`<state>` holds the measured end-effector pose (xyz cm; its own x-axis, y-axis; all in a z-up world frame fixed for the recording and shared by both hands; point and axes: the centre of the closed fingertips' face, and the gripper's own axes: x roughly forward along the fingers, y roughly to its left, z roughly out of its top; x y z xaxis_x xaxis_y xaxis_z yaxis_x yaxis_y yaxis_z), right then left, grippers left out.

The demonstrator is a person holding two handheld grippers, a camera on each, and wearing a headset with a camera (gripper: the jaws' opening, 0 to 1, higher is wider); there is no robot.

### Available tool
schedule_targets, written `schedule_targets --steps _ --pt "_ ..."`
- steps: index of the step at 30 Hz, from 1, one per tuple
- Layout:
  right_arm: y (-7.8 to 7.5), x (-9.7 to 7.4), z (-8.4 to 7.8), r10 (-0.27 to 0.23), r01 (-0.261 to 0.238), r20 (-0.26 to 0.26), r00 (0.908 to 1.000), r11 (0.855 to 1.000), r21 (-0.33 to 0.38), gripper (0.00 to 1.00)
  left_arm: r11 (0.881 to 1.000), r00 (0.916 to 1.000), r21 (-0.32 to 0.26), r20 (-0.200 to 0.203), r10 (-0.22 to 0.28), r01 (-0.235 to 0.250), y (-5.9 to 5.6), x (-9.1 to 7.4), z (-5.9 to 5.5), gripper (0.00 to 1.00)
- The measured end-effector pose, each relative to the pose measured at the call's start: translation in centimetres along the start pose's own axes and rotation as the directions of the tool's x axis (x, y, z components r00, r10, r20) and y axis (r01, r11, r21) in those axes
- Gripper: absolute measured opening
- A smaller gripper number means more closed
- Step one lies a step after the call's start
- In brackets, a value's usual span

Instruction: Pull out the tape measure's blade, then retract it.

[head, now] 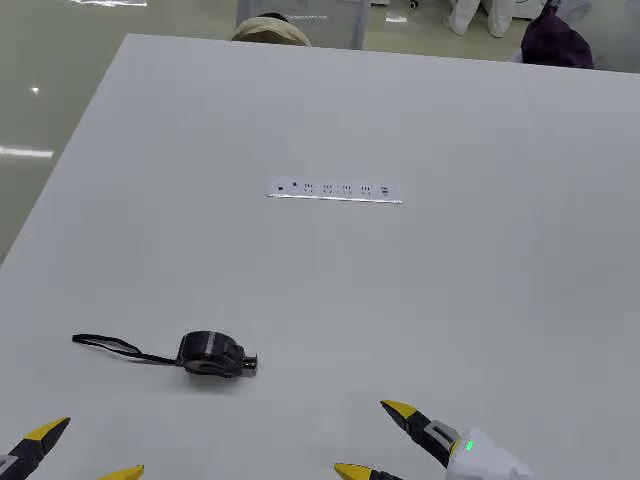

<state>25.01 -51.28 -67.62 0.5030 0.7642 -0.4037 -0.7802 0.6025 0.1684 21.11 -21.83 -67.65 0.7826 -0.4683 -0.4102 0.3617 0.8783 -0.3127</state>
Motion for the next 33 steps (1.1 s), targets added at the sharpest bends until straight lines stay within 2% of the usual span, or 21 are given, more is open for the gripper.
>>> schedule_targets --steps 11,17,23,33 --pt "0.1 0.1 -0.2 0.004 -0.004 -0.007 1.0 1.0 0.005 0.62 1.0 1.0 0.004 -0.006 -0.003 0.003 -0.1 0.2 -0.1 0.81" --pt "0.2 0.1 0.1 0.015 -0.015 0.016 0.9998 1.0 -0.001 0.59 1.0 0.9999 0.01 -0.013 -0.007 0.007 -0.2 0.3 0.0 0.81" --pt "0.2 0.3 -0.2 0.023 -0.023 0.004 0.9997 1.0 0.0 0.59 1.0 0.9996 0.025 -0.024 -0.011 0.012 0.5 0.3 -0.3 0.8" --pt "0.1 1.0 0.0 0.039 -0.039 0.001 0.9992 0.999 -0.002 0.59 0.999 0.999 0.043 -0.04 -0.022 0.023 0.8 0.7 -0.2 0.8"
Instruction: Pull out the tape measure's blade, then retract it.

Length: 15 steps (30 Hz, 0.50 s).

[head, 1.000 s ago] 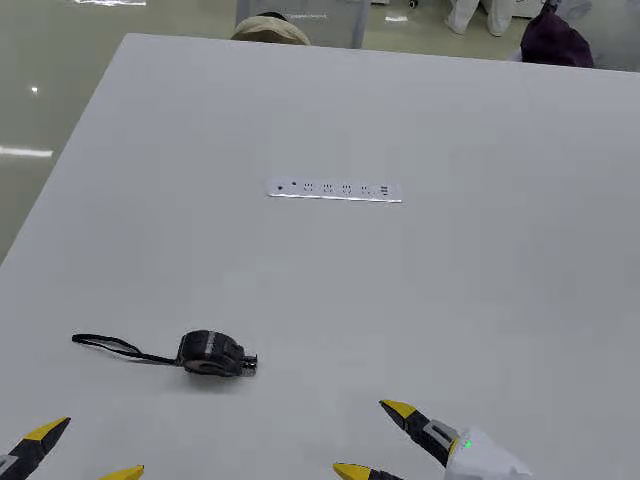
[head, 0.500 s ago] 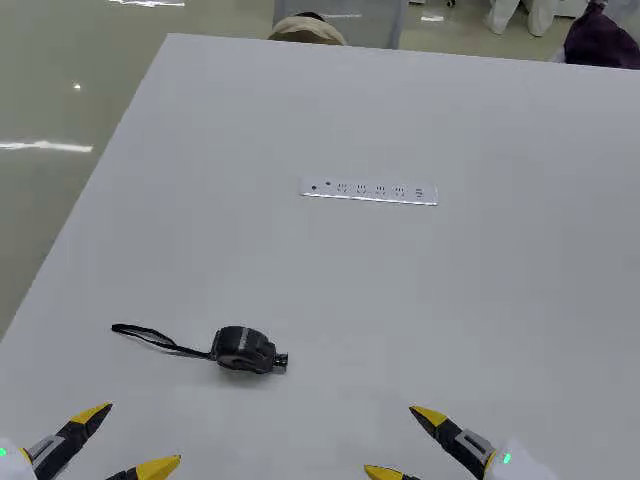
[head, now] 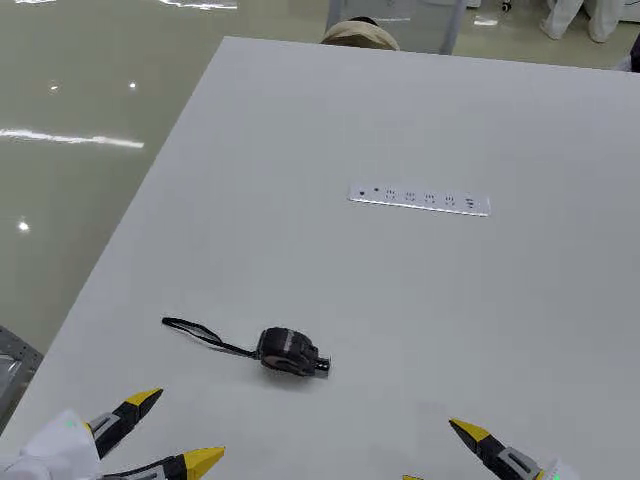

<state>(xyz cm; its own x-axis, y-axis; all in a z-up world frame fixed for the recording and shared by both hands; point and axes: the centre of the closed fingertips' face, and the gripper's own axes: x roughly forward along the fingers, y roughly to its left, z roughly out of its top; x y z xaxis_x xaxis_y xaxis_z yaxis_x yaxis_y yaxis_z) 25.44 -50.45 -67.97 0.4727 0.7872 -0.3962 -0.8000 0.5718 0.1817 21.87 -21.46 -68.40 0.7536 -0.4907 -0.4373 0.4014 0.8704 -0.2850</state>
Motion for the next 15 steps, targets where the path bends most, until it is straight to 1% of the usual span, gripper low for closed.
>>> schedule_targets --steps 3,6,9,15 --pt "-0.14 0.1 -0.09 0.005 -0.005 0.0 1.0 1.0 0.0 0.58 1.0 1.0 0.006 -0.005 -0.005 0.005 0.08 0.16 0.04 0.8" --pt "0.03 0.25 -0.09 0.011 -0.011 -0.003 0.9999 1.0 0.001 0.58 1.0 0.9998 0.015 -0.014 -0.01 0.011 0.04 0.37 0.06 0.79" --pt "0.07 0.38 0.03 0.017 -0.017 -0.001 0.9999 1.0 -0.002 0.58 1.0 0.9997 0.021 -0.02 -0.016 0.017 -0.2 0.58 0.27 0.79" --pt "0.02 0.9 0.2 0.031 -0.031 -0.001 0.9995 0.999 -0.005 0.57 0.999 0.9987 0.039 -0.041 -0.029 0.031 -0.46 1.03 0.31 0.78"
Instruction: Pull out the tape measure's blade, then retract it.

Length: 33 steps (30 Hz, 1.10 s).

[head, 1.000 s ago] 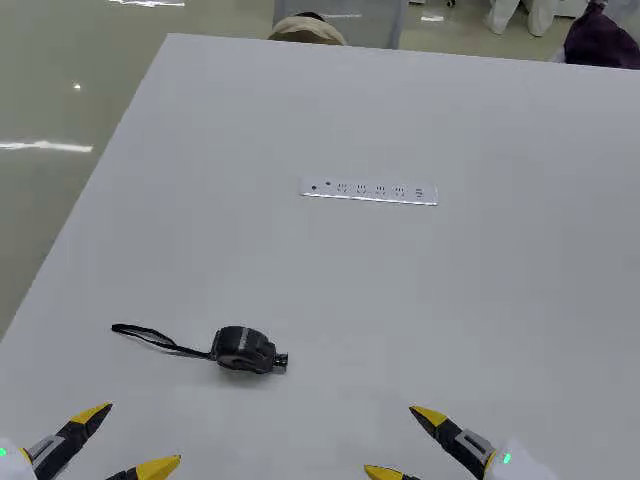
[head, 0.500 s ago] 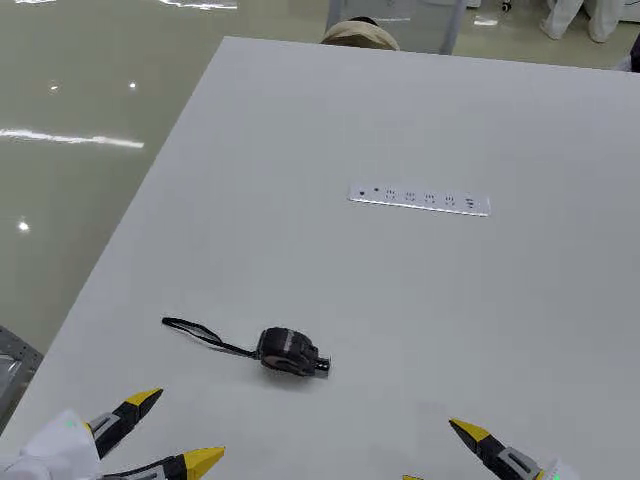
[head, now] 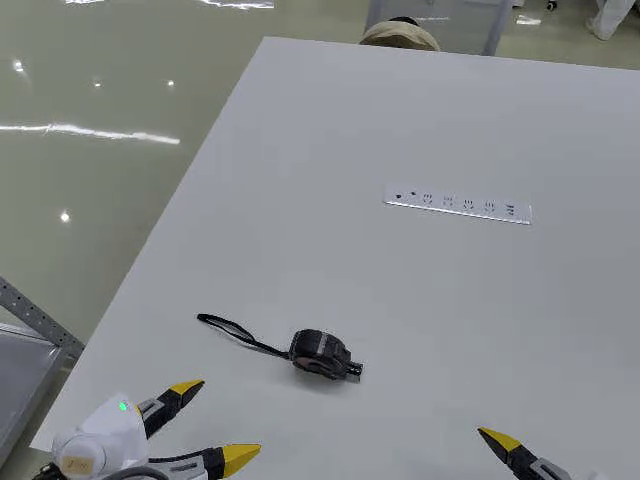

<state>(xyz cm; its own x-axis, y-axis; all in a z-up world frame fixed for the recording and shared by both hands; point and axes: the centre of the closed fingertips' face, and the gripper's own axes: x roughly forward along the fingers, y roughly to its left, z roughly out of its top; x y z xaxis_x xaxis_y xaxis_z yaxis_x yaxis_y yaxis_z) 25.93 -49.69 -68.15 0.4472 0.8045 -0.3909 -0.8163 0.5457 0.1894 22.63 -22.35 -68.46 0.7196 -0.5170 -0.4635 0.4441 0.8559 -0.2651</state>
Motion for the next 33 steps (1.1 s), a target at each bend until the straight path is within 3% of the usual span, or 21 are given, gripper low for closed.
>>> schedule_targets --steps 19,33 --pt "-0.3 1.9 0.4 0.04 -0.04 0.004 0.9992 0.999 -0.008 0.54 0.996 0.9974 0.067 -0.054 -0.048 0.052 1.0 1.6 -0.1 0.77" --pt "-0.8 3.4 0.3 0.08 -0.08 -0.007 0.9967 0.997 -0.016 0.53 0.985 0.9891 0.123 -0.1 -0.108 0.12 1.1 3.3 0.3 0.76"
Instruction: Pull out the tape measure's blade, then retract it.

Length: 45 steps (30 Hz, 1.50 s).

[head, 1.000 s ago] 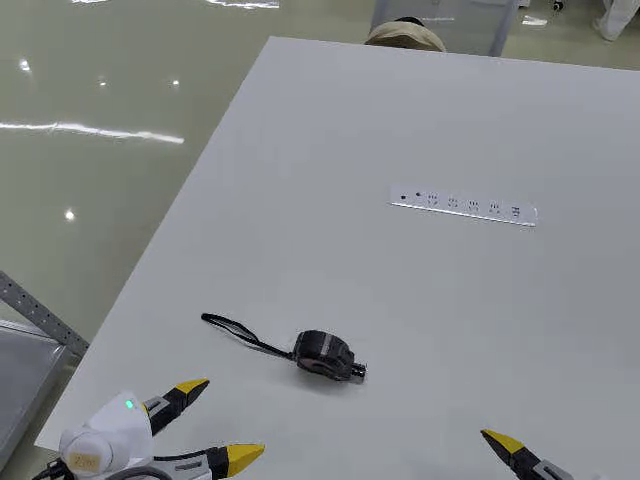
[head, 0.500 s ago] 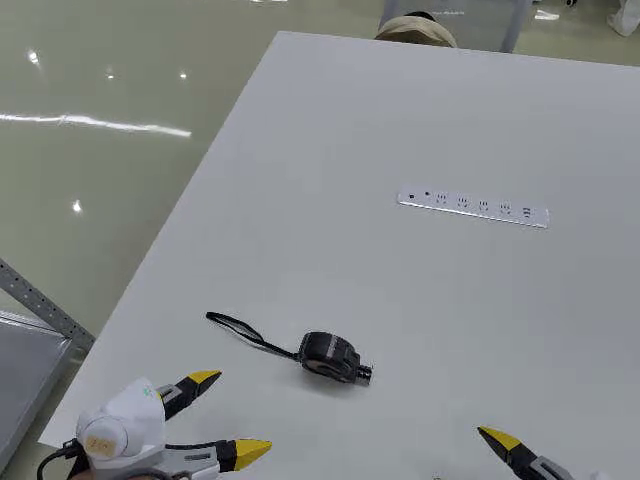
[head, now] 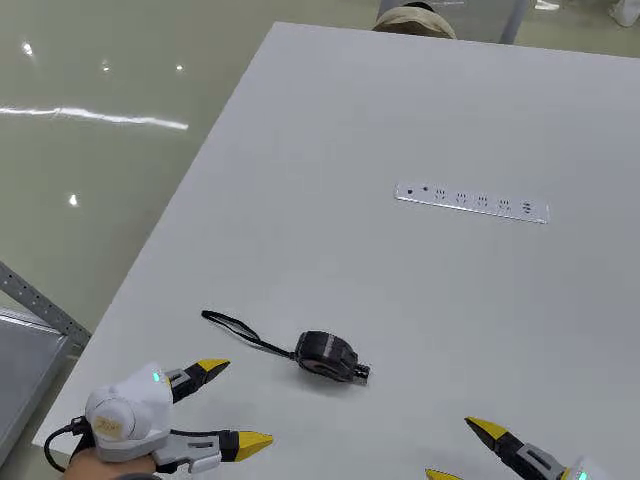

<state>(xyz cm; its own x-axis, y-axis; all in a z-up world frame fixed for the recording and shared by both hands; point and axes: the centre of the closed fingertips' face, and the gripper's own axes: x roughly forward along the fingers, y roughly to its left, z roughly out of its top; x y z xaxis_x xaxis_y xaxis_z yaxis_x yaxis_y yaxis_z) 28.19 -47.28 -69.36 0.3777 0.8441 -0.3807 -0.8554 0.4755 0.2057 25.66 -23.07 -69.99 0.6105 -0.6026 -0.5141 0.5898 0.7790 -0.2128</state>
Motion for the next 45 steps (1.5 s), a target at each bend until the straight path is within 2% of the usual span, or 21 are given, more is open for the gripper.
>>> schedule_targets --steps 8,17,27,34,45 --pt "0.1 1.1 0.4 0.037 -0.037 -0.002 0.9993 0.999 -0.012 0.52 0.998 0.9987 0.032 -0.025 -0.045 0.046 -0.2 1.0 0.2 0.75" --pt "-0.1 2.2 0.7 0.071 -0.07 0.005 0.9975 0.997 -0.025 0.51 0.992 0.9954 0.095 -0.065 -0.071 0.077 0.0 1.7 0.5 0.71" --pt "-0.4 2.9 0.2 0.097 -0.097 -0.002 0.9953 0.995 -0.023 0.5 0.984 0.9901 0.136 -0.099 -0.1 0.113 0.1 2.8 0.8 0.69" --pt "-0.6 3.6 0.2 0.11 -0.11 -0.001 0.994 0.994 -0.019 0.5 0.982 0.9855 0.131 -0.12 -0.119 0.135 0.2 3.9 0.8 0.66" --pt "-0.9 4.7 -0.2 0.13 -0.13 -0.012 0.9915 0.991 -0.019 0.49 0.973 0.9798 0.163 -0.145 -0.137 0.161 0.3 5.1 1.3 0.66"
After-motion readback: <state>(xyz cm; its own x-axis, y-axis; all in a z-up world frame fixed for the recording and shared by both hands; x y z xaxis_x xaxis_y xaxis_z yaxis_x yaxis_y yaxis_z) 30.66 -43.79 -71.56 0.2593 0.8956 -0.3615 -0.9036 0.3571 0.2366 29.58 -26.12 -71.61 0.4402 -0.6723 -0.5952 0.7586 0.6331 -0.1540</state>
